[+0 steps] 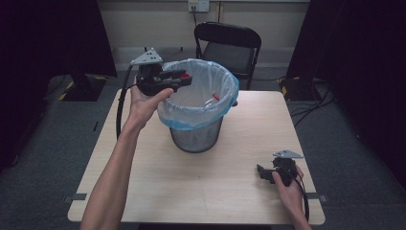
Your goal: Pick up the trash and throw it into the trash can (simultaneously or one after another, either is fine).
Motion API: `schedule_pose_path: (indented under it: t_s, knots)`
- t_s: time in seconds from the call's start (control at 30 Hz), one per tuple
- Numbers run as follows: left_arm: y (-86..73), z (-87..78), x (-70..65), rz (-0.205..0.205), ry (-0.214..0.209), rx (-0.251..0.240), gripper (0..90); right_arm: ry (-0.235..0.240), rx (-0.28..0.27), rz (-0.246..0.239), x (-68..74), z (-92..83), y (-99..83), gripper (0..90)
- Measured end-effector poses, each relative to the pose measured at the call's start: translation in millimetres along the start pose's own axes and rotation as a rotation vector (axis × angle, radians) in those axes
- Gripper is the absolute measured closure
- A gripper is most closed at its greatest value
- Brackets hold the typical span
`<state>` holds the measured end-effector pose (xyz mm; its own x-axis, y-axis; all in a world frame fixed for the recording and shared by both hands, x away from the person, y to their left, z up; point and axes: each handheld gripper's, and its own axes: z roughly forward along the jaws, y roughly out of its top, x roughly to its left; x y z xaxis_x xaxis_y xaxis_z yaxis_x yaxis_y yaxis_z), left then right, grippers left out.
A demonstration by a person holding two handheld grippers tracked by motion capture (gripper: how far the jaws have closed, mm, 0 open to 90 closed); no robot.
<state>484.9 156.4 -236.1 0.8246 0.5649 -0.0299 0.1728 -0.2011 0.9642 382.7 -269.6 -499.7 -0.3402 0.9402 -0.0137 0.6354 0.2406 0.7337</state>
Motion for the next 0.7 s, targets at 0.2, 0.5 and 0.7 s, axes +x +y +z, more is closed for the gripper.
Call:
schedule_pose_path:
  t_s: [0.2,0.5,0.7]
  knots:
    - [-0.7,6.3,4.2,-0.011,0.003,0.022,59.1,0.000,0.000,0.000,0.0,0.0,0.0,11.0]
    - [-4.6,10.6,7.1,-0.031,0.032,0.031,45.9,0.000,0.000,0.000,0.0,0.0,0.0,11.0]
    - [-7.9,10.3,8.8,-0.042,0.045,0.051,30.5,0.000,0.000,0.000,0.0,0.0,0.0,11.0]
